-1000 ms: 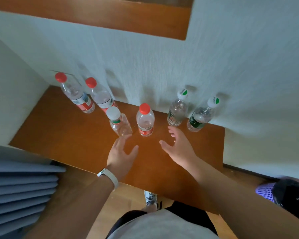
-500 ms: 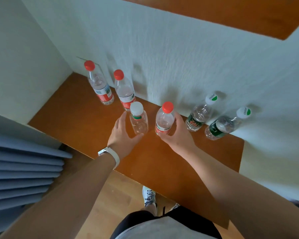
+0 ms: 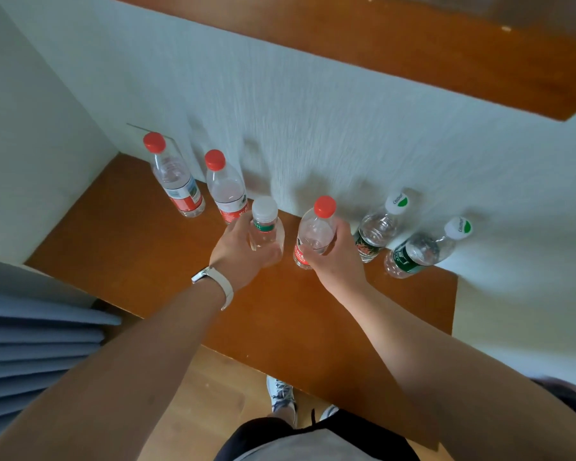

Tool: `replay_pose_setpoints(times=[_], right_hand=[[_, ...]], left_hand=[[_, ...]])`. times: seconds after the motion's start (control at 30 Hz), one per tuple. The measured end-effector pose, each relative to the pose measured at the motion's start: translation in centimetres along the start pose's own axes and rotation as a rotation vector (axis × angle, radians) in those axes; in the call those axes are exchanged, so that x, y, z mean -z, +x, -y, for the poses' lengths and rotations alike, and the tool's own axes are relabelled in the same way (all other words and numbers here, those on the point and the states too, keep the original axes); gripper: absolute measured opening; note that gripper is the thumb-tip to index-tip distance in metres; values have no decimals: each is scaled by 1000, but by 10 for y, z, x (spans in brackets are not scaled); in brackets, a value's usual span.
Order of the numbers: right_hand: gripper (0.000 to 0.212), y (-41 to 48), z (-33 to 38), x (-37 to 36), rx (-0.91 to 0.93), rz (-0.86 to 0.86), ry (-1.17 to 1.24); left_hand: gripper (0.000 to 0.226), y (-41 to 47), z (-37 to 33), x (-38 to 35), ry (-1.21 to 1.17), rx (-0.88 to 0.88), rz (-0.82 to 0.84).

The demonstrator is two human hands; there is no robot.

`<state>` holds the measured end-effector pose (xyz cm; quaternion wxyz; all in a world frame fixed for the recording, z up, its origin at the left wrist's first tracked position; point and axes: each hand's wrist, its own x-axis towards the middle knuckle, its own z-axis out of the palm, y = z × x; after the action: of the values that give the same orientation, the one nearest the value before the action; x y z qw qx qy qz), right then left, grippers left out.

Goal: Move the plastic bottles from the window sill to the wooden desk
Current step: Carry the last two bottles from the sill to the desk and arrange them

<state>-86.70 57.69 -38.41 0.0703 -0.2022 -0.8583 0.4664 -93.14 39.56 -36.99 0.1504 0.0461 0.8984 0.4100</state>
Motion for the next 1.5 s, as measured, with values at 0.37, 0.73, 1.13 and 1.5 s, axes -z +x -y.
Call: replay_pose_setpoints(times=[0.37,0.73,1.13,1.5], right_hand=[[59,31,5,-7,-77,-209,42],[66,40,2,-16,-118,-242,7],[68,12,19,18,-97,-86,40],[42,-26,42,49,191,8,-186]], left_hand=[[49,46,-31,-16,-74,-43,39],[51,67,-29,-22,-13,-94,98],[76,23,-16,-13,16,-89,0],[57,-44,-3,24,485,-210,-56]])
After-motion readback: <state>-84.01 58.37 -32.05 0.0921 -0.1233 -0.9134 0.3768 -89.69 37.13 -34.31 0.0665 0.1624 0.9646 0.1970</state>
